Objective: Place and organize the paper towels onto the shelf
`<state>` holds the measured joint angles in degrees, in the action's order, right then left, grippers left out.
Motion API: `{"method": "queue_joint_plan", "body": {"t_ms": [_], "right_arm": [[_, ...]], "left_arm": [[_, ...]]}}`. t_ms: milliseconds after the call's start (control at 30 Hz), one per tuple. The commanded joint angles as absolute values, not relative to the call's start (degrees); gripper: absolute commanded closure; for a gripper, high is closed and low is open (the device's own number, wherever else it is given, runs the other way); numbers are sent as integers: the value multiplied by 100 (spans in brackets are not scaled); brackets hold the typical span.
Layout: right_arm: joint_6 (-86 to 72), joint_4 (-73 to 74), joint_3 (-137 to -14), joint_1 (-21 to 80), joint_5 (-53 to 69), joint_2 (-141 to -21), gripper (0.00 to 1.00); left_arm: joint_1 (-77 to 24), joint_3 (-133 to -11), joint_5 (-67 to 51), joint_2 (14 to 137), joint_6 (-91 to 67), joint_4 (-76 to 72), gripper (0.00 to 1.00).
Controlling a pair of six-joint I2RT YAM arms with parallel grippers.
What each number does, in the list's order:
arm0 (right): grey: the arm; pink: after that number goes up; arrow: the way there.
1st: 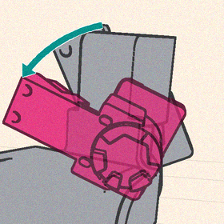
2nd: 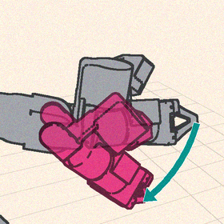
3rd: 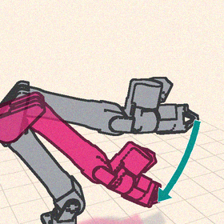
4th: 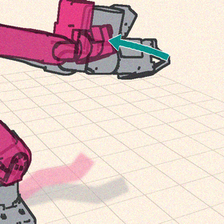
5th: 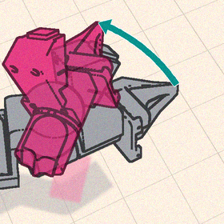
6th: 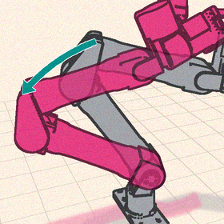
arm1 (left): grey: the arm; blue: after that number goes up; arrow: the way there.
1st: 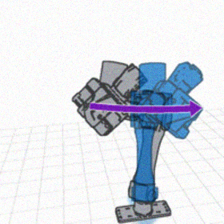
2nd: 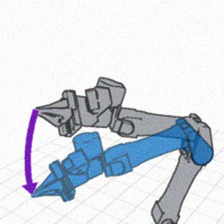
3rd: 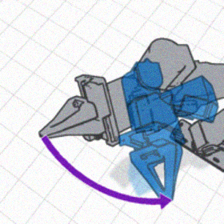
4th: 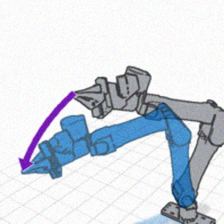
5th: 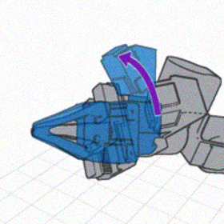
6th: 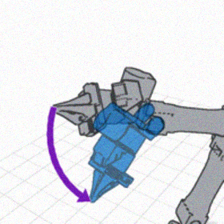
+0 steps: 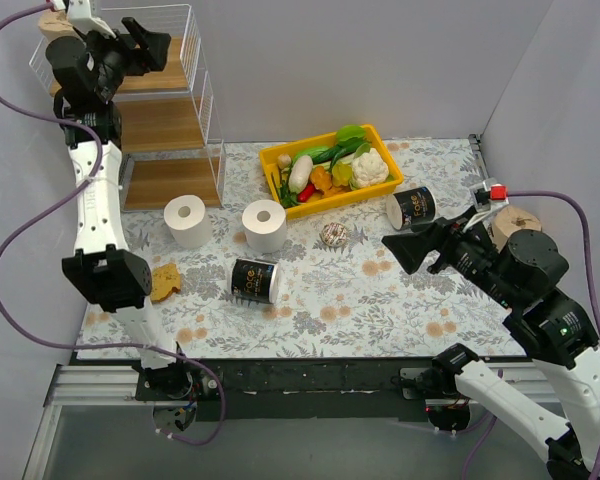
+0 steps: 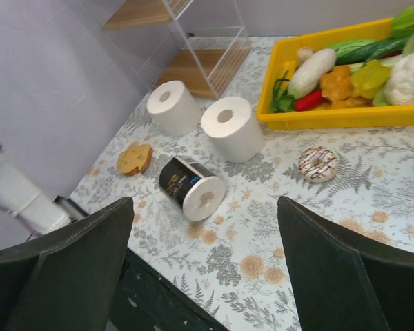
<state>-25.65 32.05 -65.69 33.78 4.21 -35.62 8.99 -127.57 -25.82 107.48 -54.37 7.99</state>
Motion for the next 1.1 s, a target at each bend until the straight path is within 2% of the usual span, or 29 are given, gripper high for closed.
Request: {"method": "queue_joint_plan", "body": {"t_ms": [0, 100, 233, 367, 533, 633, 833, 900, 1067], "right_arm": [[-2716, 3226, -6338, 3392, -789, -3586, 9], [-2655, 2893, -5996, 3384, -1282, -3490, 9], [-2540, 2523, -5880, 3384, -2211, -3577, 9], [-2242, 2469, -5897, 3384, -2915, -3910, 9], [-1654, 2882, -6169, 3384, -4144, -4771, 7], [-1102, 2918, -6231, 3226, -4683, -5228, 7], [-563, 2690, -6320, 2076, -4299, -5660, 12], [-317, 2593, -6180, 1444, -4193, -5747, 12], [-167, 2487, -6073, -504, -2937, -6151, 11]], "left_arm": [[835, -11894, -3357, 9415, -6090, 572, 12], [817, -11015, -3621, 8703, -6109, 501, 2], [817, -9873, -3595, 7640, -6029, 545, 2], [809, -8590, -3744, 6585, -6589, 519, 2], [800, -6288, -4384, 5337, -7031, 501, 2], [704, -5182, -4203, 4714, -7137, 518, 2], [361, -4439, -3587, 4237, -6646, 773, 2], [238, -4281, -3314, 4131, -6574, 800, 2], [79, -3667, -3077, 3990, -6495, 791, 2]]}}
